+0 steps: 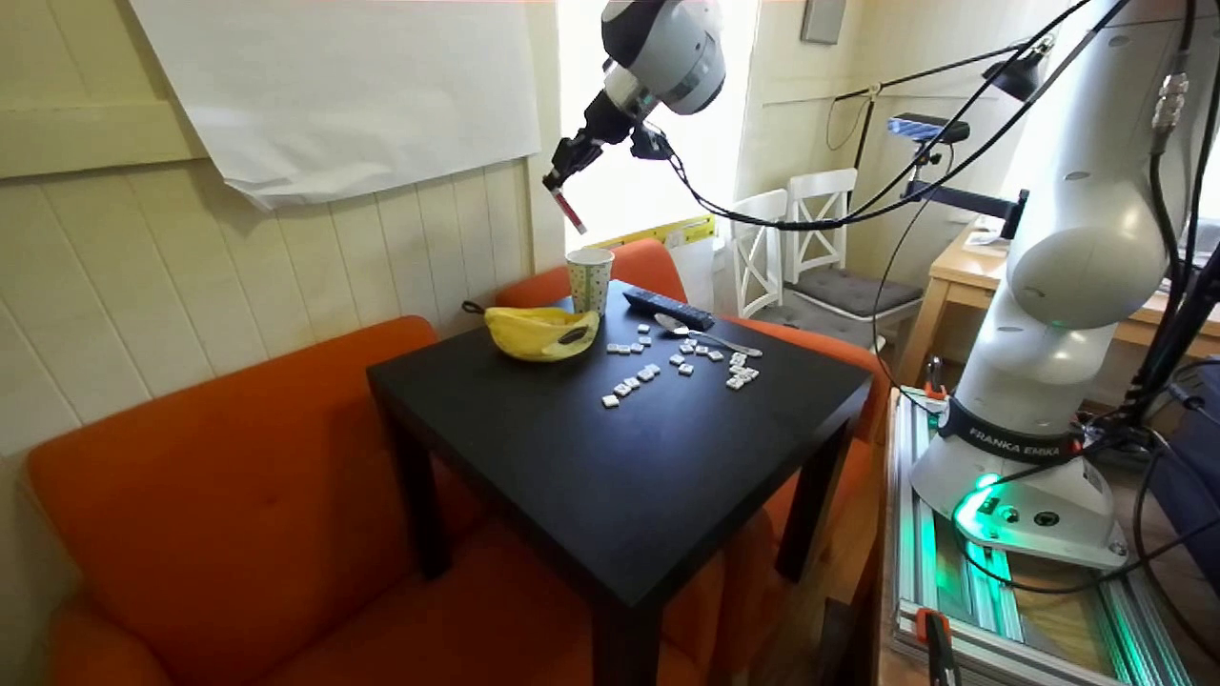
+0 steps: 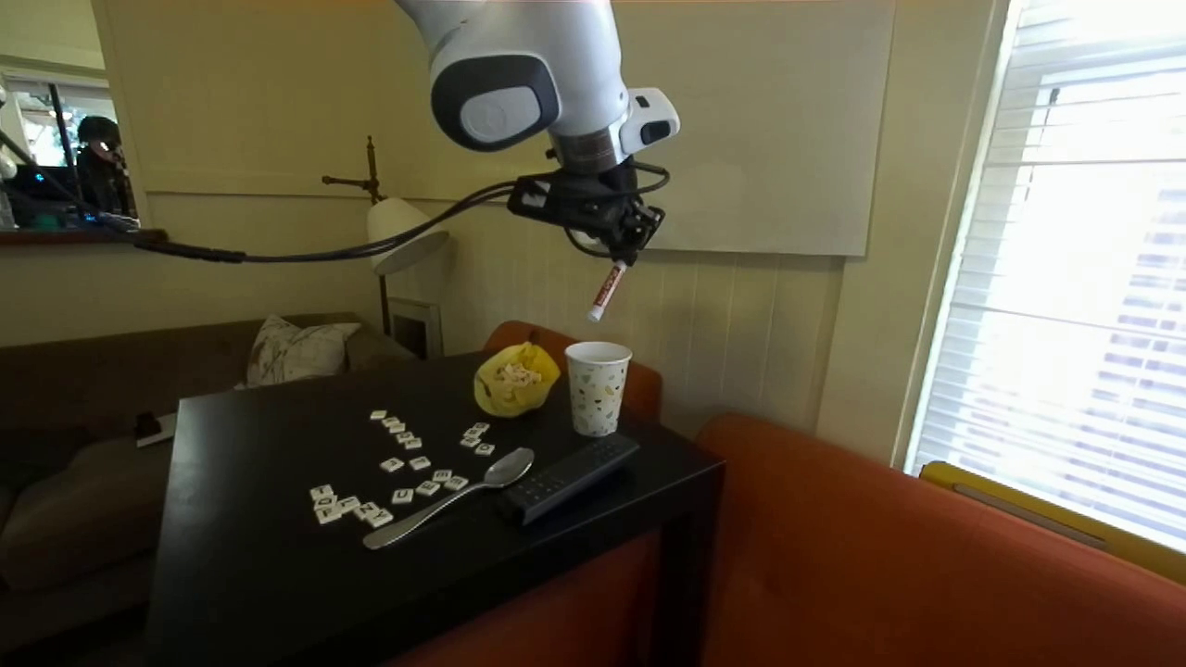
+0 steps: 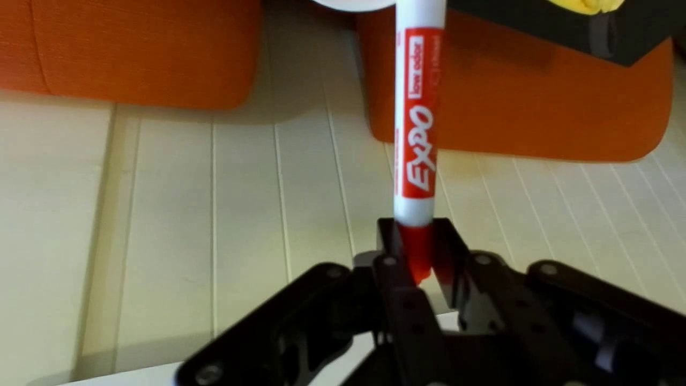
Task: Put the orange marker inside the paper cup
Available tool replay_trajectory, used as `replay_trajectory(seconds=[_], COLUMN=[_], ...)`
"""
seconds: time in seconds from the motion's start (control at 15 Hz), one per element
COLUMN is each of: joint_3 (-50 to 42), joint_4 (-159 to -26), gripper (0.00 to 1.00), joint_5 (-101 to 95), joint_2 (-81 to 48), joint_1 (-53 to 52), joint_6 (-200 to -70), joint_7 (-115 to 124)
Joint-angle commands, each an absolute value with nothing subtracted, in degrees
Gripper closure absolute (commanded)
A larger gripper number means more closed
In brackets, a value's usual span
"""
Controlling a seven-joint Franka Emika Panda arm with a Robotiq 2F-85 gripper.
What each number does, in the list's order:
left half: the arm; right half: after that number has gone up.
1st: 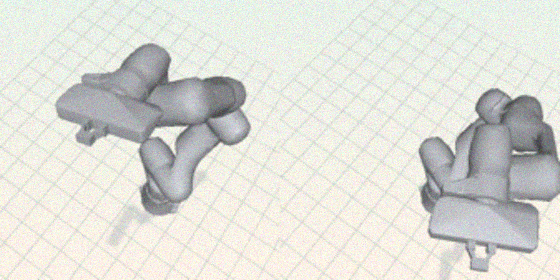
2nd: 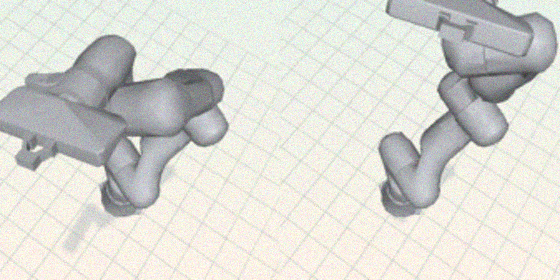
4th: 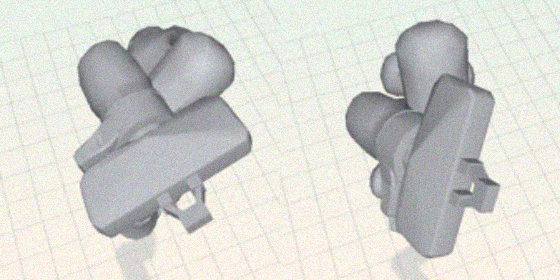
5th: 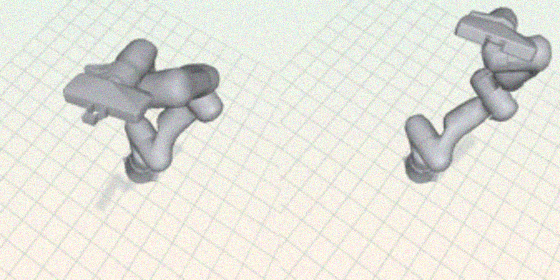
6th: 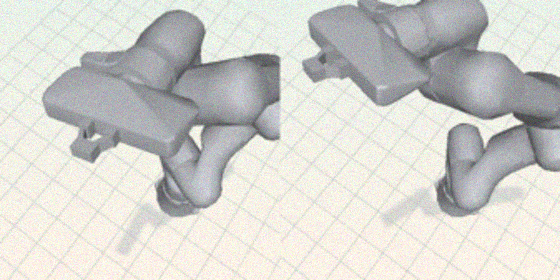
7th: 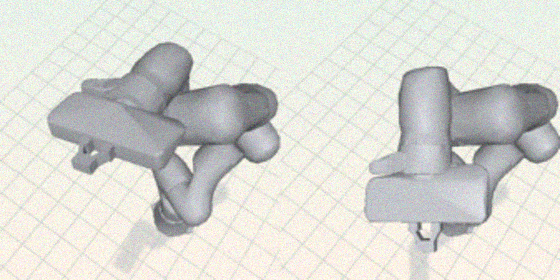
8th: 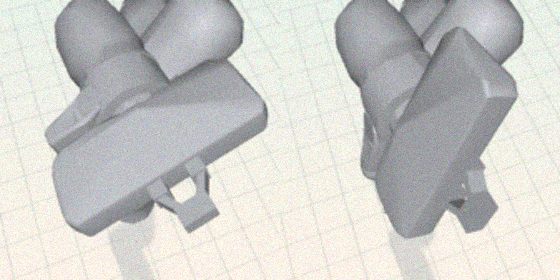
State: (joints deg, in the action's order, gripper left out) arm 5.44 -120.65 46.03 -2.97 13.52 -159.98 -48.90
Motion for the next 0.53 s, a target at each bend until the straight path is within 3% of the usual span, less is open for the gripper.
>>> replay_trajectory(seconds=[0.0, 0.2, 0.27, 0.47], joint_3=[5.22, 5.30, 5.33, 4.90], joint_4=[-120.98, -120.96, -120.96, -120.11], gripper=[0.81, 0.81, 0.95, 0.95], joint_5=[46.41, 46.38, 46.38, 49.69], joint_2=[-2.76, -2.91, -2.91, -3.22], joint_1=[13.63, 13.47, 13.39, 14.28], joint_6=[-159.98, -159.98, -159.98, -158.05], joint_7=[-49.56, -49.50, -49.50, -52.25])
